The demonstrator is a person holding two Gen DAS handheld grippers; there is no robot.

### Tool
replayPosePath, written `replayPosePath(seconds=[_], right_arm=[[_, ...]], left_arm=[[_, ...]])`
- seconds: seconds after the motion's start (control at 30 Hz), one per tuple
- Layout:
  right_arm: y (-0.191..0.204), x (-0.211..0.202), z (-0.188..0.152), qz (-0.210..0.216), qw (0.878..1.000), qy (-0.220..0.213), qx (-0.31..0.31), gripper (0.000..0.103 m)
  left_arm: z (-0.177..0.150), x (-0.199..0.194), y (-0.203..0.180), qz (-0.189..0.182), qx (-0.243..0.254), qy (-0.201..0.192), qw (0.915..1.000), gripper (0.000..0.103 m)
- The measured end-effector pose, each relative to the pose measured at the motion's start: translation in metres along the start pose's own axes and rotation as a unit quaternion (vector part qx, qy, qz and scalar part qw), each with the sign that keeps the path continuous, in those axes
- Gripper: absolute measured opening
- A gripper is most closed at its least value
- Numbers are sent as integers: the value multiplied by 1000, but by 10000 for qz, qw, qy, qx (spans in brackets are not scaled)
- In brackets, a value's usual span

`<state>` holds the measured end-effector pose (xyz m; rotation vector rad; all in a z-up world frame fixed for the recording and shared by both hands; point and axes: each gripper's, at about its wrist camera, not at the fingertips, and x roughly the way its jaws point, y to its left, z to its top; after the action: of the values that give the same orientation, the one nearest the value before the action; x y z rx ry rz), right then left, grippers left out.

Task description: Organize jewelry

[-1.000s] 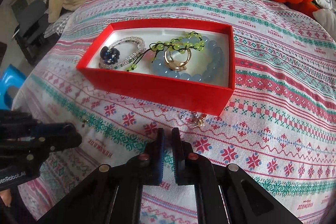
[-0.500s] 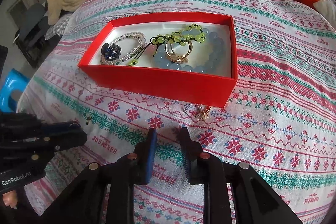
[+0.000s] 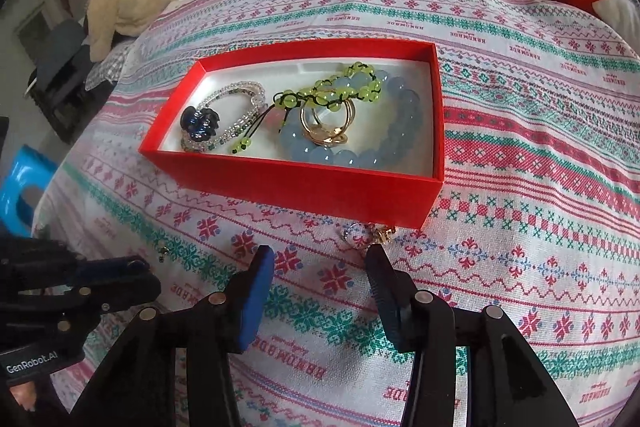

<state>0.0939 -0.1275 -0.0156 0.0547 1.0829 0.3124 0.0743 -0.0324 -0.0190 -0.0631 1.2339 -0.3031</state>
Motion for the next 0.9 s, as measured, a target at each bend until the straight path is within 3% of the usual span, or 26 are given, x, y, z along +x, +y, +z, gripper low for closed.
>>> replayPosePath(seconds=[0.23, 0.43, 0.67, 0.9], right_arm=[[1, 8, 7, -101, 9999, -59, -8, 47], [-3, 14, 11, -165, 9997, -113, 102, 34], [-16, 7, 4, -178, 9995, -177, 191, 10], [-19, -3, 1, -146, 9996, -146, 186, 5]], left_arm=[[1, 2, 0, -10, 43, 37, 10000, 16], [1, 3, -1, -8, 14, 39, 10000, 16], [0, 3, 3, 22, 26, 41, 10000, 16], [0, -2, 6, 59, 16, -22, 10000, 16]])
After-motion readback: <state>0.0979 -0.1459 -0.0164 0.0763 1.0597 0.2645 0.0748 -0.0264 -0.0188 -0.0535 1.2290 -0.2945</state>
